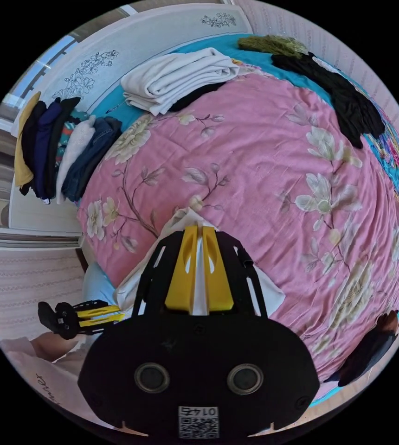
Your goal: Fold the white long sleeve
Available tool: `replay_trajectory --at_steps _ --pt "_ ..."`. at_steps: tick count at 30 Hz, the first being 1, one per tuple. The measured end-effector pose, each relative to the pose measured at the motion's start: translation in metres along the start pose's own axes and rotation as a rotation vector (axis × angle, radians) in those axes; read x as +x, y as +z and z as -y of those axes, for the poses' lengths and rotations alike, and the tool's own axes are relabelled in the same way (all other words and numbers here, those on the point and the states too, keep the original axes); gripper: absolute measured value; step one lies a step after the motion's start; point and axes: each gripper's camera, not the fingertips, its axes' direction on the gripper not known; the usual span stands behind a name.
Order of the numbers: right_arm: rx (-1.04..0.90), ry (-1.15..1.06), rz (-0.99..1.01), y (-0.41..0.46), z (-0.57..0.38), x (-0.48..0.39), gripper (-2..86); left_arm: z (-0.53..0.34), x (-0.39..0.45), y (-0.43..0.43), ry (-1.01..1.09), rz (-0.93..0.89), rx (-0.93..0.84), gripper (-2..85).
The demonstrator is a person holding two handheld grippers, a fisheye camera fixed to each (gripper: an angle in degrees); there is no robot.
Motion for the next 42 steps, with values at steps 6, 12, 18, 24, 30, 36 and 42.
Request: replay_trajectory --at_steps 6,12,18,24,30,36,42 --pt "0.077 -0.051 0.045 0.002 0.031 -0.005 0.3 -0.016 -0.01 -0.037 0.021 0.028 0.084 -0.8" --pt "0.034 -0.088 0.11 0.038 0.066 -0.003 5.7 -0.021 -0.039 -0.009 -0.06 0.149 -0.022 -0.1" --pt "0.096 -0.181 0.11 0.022 0.078 0.005 11.3 -0.029 -0.027 -0.034 0.002 0.192 0.022 4.8" --pt "-0.06 -0.145 0.117 0.071 0.097 0.008 13.9 -0.03 -0.02 -0.032 0.043 0.201 0.033 7.7" --pt "-0.131 -0.137 0.06 0.095 0.106 0.001 6.4 -0.022 -0.028 0.004 0.026 0.249 -0.073 10.9" --pt "0.001 -0.147 0.117 0.038 0.082 0.01 4.5 -0.029 -0.018 -0.013 0.12 0.17 -0.021 -0.1" --pt "0.229 -0.065 0.235 -0.048 0.009 0.045 4.0 -0.046 0.015 -0.064 0.256 0.078 0.161 -1.0"
